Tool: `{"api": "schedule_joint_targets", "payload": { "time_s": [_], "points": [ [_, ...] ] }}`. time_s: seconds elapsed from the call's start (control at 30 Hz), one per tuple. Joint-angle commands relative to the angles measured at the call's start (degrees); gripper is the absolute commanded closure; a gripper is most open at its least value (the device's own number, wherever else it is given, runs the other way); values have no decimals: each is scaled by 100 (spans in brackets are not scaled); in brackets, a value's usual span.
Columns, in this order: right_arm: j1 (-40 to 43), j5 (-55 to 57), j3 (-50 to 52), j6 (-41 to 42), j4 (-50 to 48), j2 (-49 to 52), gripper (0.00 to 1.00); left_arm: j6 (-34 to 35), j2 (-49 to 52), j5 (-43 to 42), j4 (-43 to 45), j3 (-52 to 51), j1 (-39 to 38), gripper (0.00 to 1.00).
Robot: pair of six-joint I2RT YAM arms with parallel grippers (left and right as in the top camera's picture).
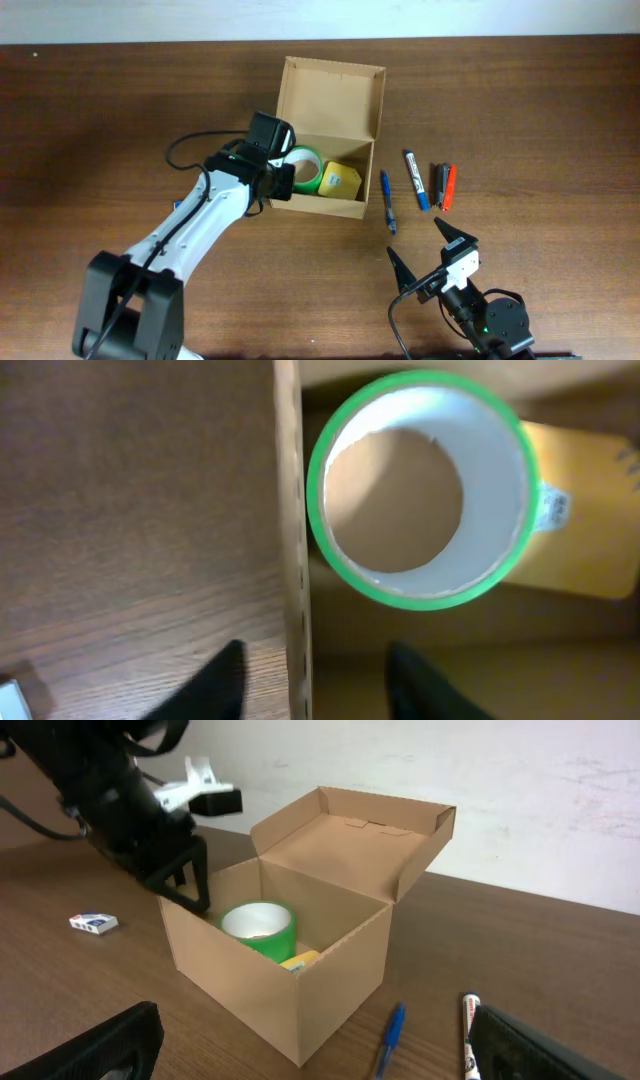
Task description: Pack container
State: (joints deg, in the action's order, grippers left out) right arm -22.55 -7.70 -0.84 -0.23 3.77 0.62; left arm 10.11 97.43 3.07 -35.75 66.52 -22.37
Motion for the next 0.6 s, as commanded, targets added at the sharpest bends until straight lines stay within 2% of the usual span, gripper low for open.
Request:
{"api": "schedule_joint_targets", "payload": {
  "time_s": [0.0,0.07,0.2,0.33,0.57],
  "points": [
    [-33,50,55,-17,-13,-48,1,-81,46,-118,17,-26,20,70],
    [-31,50,55,-17,-13,-48,1,-76,46,-120,0,-26,20,78],
    [-33,50,55,-17,-15,-48,1,-28,44,-122,-118,-26,20,83],
    [-33,50,55,-17,-13,-48,1,289,35,-120,-313,-26,17,93],
    [-33,50,55,-17,-13,-48,1,573,-146,-118,-678,-26,-13,98]
  ]
}}
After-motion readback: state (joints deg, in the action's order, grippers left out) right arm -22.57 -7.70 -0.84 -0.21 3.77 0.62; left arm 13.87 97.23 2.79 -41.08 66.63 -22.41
